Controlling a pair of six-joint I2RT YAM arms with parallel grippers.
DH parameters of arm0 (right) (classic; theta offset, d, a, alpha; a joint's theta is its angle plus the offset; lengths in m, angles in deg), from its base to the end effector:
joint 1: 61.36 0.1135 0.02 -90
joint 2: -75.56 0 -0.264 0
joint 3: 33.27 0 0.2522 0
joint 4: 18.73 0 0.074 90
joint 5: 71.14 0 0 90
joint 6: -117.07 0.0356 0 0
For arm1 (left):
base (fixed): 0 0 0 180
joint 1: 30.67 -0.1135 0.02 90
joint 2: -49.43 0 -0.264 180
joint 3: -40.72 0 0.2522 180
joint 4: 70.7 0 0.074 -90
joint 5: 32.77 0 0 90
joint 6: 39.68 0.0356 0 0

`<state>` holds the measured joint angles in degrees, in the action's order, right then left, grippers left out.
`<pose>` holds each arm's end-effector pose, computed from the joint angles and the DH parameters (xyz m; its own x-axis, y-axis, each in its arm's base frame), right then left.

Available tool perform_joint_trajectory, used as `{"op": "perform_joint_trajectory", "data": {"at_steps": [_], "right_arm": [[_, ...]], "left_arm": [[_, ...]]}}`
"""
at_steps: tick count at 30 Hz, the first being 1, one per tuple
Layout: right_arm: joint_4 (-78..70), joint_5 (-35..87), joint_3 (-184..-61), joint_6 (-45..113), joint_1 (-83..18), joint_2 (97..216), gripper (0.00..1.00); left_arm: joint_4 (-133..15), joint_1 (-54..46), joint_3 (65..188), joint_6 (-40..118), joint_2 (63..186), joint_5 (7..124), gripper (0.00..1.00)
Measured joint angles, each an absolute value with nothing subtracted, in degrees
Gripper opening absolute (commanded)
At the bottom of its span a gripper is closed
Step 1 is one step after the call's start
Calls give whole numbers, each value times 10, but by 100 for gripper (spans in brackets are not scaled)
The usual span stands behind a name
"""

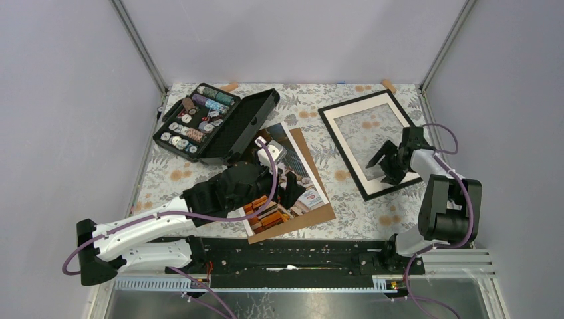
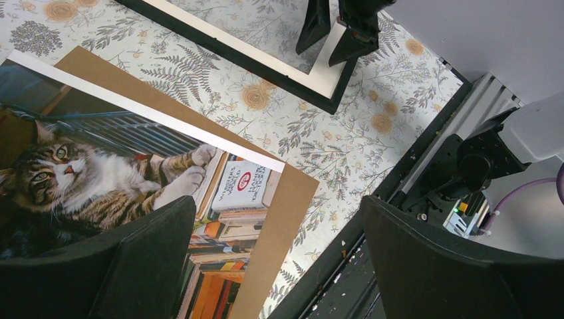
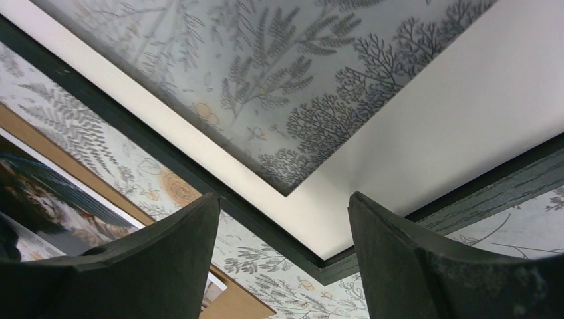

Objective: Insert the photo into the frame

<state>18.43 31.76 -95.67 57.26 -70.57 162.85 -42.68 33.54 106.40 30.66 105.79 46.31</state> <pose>0.2848 -0.0381 0.1750 -0.7272 0.6145 -0.3060 0.4841 0.7751 0.4062 0.1043 -0.2004 0.3392 -0.4025 0.0738 -0.9124 0.7121 0.6516 -0.2615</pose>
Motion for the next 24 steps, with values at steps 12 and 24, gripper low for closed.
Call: {"op": "perform_joint_trajectory", "data": {"at_steps": [12,24], "right_arm": [[173,267,-1063,553,-837,1681,86],[143,196,-1059,555,-837,1738,88]], "left_arm": [[-427,336,1064,307,1058,463,99],[-413,337,1074,328,1088,427,99]]}}
